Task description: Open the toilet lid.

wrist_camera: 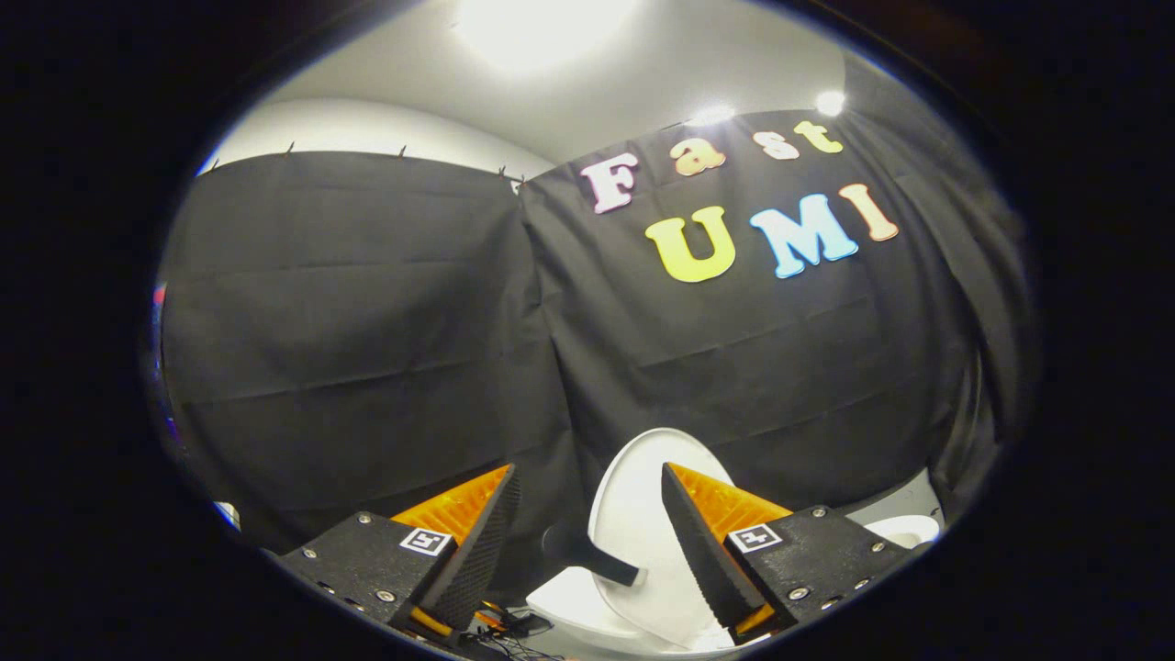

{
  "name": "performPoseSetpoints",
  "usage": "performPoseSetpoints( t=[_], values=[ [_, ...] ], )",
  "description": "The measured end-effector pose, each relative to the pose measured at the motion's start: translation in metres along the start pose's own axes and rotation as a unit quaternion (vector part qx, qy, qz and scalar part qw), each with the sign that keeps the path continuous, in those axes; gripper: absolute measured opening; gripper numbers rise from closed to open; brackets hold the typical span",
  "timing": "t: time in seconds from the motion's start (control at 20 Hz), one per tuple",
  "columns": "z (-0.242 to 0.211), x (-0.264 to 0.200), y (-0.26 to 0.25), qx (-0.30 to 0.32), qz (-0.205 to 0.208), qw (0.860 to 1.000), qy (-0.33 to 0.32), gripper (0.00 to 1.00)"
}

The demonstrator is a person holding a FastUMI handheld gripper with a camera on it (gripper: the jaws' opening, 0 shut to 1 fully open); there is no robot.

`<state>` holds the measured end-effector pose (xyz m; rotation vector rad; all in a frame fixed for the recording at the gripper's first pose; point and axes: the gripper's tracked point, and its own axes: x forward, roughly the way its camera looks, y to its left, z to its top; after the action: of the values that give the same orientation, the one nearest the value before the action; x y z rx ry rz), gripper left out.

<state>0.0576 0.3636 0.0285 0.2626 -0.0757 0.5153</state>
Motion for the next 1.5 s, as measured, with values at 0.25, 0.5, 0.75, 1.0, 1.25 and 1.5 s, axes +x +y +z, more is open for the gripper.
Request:
performPoseSetpoints(
  t=[0.25,0.5,0.75,1.0,1.25,1.5],
  values=[
    [0.058,-0.045,-0.074,0.002,-0.052,0.998,-0.033,0.95],
    [0.109,-0.103,-0.169,-0.057,-0.132,0.988,-0.065,0.95],
    [0.133,-0.152,-0.244,-0.098,-0.179,0.976,-0.072,0.95],
    [0.132,-0.187,-0.307,-0.114,-0.205,0.97,-0.057,0.95],
    [0.119,-0.208,-0.335,-0.118,-0.199,0.972,-0.036,0.95],
    [0.106,-0.215,-0.346,-0.132,-0.19,0.973,-0.021,0.95]
  ],
)
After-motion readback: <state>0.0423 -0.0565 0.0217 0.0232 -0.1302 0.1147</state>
